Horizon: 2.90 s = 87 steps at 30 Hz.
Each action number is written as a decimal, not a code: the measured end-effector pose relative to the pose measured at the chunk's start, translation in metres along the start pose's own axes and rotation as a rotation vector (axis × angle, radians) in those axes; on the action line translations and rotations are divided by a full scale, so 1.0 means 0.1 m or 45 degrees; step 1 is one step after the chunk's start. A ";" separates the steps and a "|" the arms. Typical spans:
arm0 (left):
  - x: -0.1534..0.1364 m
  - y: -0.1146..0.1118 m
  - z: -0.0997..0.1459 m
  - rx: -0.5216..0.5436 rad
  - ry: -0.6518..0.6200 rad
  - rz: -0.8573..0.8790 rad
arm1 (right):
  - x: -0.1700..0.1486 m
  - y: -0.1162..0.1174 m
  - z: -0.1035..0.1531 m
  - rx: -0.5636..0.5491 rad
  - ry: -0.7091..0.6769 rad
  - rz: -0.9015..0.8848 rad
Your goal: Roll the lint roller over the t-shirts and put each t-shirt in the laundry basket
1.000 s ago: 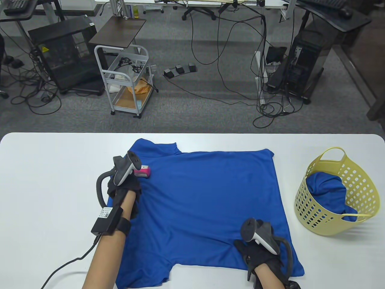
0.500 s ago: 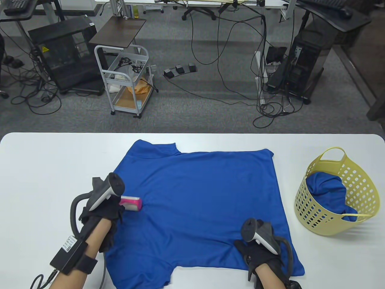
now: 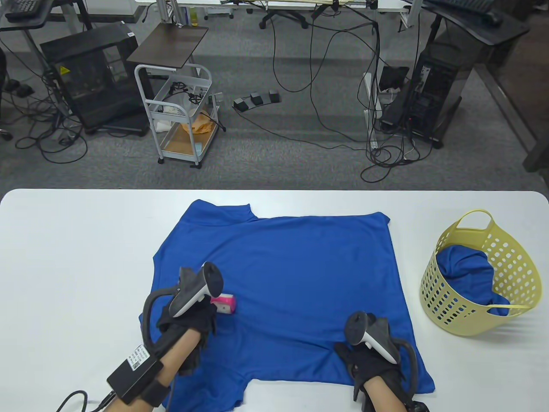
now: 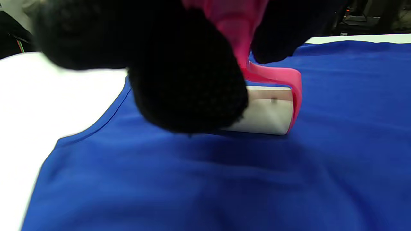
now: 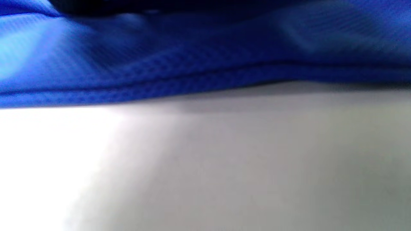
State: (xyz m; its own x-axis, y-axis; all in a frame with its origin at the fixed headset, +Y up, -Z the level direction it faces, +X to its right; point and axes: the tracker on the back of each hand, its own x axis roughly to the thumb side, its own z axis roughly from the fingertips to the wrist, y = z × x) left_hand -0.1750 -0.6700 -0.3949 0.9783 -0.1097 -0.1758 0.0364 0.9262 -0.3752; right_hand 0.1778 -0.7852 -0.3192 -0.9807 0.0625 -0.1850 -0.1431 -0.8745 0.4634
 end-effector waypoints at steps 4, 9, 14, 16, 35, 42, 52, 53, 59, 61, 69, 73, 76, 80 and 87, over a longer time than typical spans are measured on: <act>0.18 0.18 -0.55 0.005 0.115 0.058 | 0.00 0.00 0.00 -0.004 -0.007 0.000; 0.32 0.15 -1.06 -0.033 0.142 0.058 | 0.00 0.00 0.00 0.011 -0.001 0.001; 0.24 0.13 -0.96 -0.026 0.064 0.147 | 0.00 0.00 0.00 0.012 -0.002 0.003; 0.16 0.15 -0.82 -0.043 0.019 0.140 | 0.00 -0.01 0.00 0.014 -0.002 0.005; 0.29 -0.02 0.37 -0.157 -0.196 -0.051 | 0.01 0.00 0.00 0.013 0.006 -0.001; 0.75 0.11 -0.44 -0.032 -0.055 -0.046 | 0.01 0.00 0.00 0.014 0.002 0.002; 0.77 0.04 -0.91 -0.095 -0.119 0.179 | 0.01 0.00 0.00 0.026 0.001 0.008; 0.72 0.05 -0.83 -0.098 -0.145 0.167 | 0.01 0.00 0.00 0.026 0.001 0.006; 0.27 -0.01 -0.12 -0.103 -0.263 0.214 | 0.02 0.00 0.00 0.026 0.007 -0.001; 0.13 -0.08 0.09 -0.171 -0.308 0.232 | 0.02 0.00 0.00 0.027 0.009 -0.007; 0.03 -0.27 0.62 -0.293 -0.364 0.222 | 0.01 0.01 0.00 0.022 0.001 -0.013; 0.28 -0.26 0.51 -0.240 -0.298 0.217 | 0.01 0.01 0.00 0.023 -0.001 -0.018; 0.52 -0.18 0.29 -0.215 -0.249 0.188 | 0.00 0.01 0.00 0.023 -0.005 -0.017; 0.82 -0.06 -0.07 -0.160 -0.159 0.177 | 0.00 0.02 0.00 0.023 -0.007 -0.016; 1.15 -0.21 -0.78 -0.281 -0.065 0.268 | 0.00 0.02 0.00 0.030 -0.002 -0.015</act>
State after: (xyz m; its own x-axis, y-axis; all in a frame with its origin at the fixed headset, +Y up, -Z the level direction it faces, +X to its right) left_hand -0.0790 -0.7302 -0.4779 0.9687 0.0998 -0.2272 -0.2081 0.8253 -0.5250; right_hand 0.1773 -0.7867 -0.3182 -0.9792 0.0730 -0.1893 -0.1574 -0.8622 0.4815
